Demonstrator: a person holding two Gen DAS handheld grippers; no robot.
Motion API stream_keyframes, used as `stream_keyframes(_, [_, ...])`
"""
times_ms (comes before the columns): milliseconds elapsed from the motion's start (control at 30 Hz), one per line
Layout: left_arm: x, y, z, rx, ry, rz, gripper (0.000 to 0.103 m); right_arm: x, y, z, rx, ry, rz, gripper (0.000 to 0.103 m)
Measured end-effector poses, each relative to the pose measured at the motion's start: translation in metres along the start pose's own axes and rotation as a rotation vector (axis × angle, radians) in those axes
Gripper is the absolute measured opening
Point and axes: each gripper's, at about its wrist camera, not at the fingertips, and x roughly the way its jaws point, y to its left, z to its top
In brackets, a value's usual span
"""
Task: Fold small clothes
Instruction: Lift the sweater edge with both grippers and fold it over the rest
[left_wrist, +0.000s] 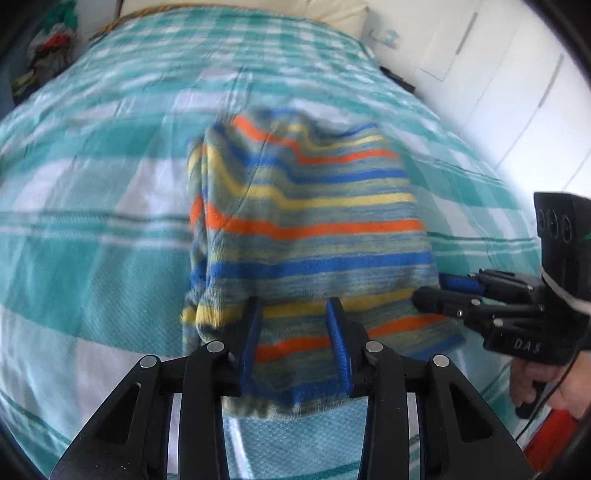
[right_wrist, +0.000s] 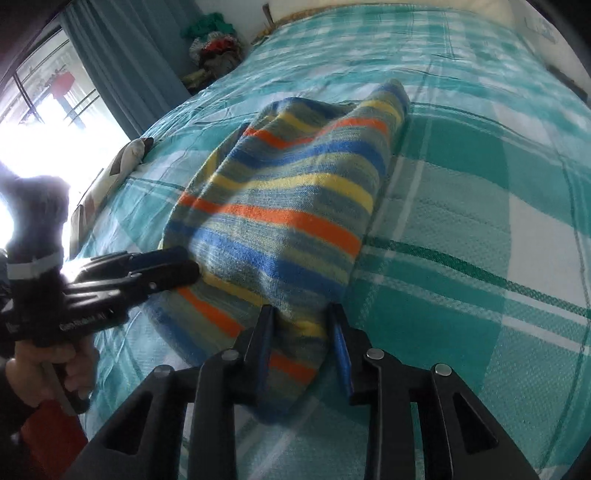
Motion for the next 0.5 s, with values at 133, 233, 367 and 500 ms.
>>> stream_keyframes(133, [-0.012,-0.011,0.027,0.066,-0.082,-0.036,0.061,-0.028,0.005,0.034,-0.073,-0.092,-0.047,0.032])
stream_keyframes(233, [0.013,-0.005,0.052,0.063,-0.062,-0.021,0.061,-0.024,-0.002,0.072,-0.070,-0.117,-0.063,0.032])
stream_keyframes(367, [0.059,0.032,0.066,-0.054,0.019,0.038,0.058,0.022,-0.022,0.098,0.035,-0.061,-0.051,0.033])
stream_keyframes(500, [0.055,0.032,0.069,-0.039,0.031,0.033,0.058,0.046,-0.031,0.095,0.101,-0.028,-0.060,0.034])
